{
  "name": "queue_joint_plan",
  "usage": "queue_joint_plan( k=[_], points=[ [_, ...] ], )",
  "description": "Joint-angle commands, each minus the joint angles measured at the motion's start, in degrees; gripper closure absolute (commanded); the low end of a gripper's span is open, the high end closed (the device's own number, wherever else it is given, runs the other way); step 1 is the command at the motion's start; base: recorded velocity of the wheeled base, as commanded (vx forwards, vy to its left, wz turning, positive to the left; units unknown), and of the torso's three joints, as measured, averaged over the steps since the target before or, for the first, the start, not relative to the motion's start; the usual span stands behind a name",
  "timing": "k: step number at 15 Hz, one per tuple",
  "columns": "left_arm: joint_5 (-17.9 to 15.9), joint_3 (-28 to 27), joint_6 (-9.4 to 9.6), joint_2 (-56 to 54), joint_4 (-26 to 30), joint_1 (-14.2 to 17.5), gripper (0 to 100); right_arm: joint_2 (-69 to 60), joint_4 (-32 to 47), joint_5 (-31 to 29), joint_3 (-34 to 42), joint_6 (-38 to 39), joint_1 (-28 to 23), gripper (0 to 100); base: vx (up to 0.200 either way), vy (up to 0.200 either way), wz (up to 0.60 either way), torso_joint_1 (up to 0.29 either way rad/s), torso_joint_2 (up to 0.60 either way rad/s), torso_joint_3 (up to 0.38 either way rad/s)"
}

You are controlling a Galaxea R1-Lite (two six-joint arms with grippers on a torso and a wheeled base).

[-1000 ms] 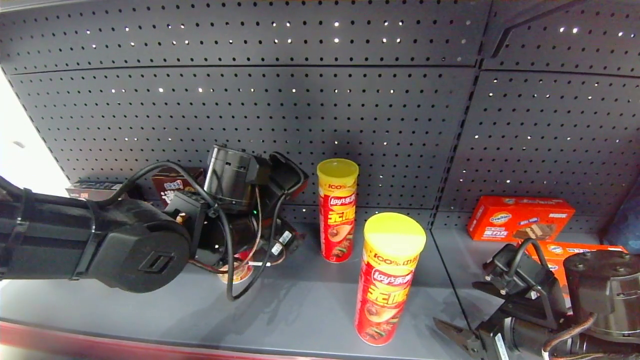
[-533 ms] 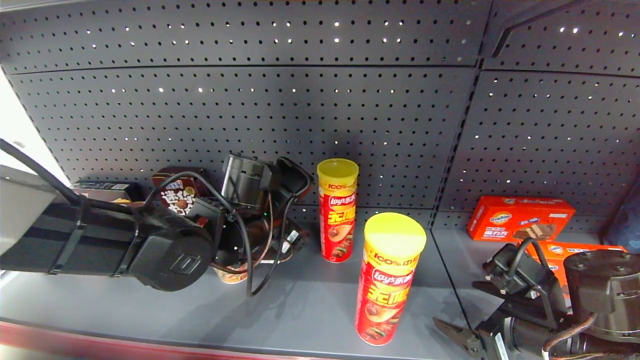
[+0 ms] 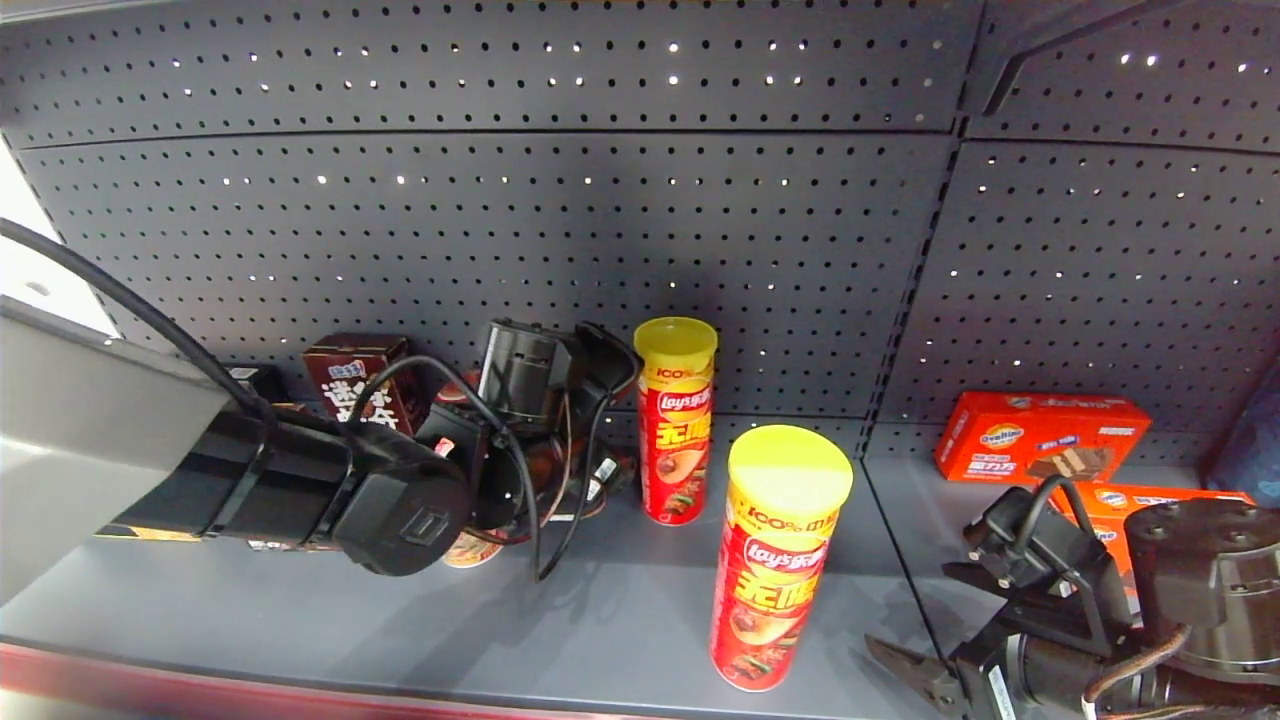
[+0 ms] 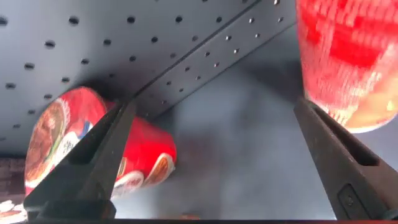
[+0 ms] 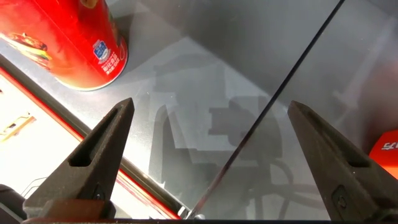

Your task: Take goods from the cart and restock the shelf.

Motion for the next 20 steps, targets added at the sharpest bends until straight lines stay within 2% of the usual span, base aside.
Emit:
queue_joint_plan(
  k=[1, 18, 20],
  points=[
    [0.08, -1.41, 0.06, 1.55, -0.01, -0.02, 0, 0.33, -0.01, -0.02, -0.1, -0.04, 0.02, 0, 0.0, 0.0, 0.0, 0.0, 0.0, 0.0],
    [-0.1, -7.91, 0.15, 5.5, 0.69, -1.95, 0, 0.15, -0.1, 0.78, -0.37, -0.04, -0.07, 0, 0.0, 0.0, 0.0, 0.0, 0.0, 0.0],
    [-0.1, -8.26, 0.67, 5.59, 0.69, -2.21, 0, 0.24, -0.1, 0.78, -0.54, -0.04, 0.02, 0, 0.0, 0.0, 0.0, 0.0, 0.0, 0.0]
  ],
)
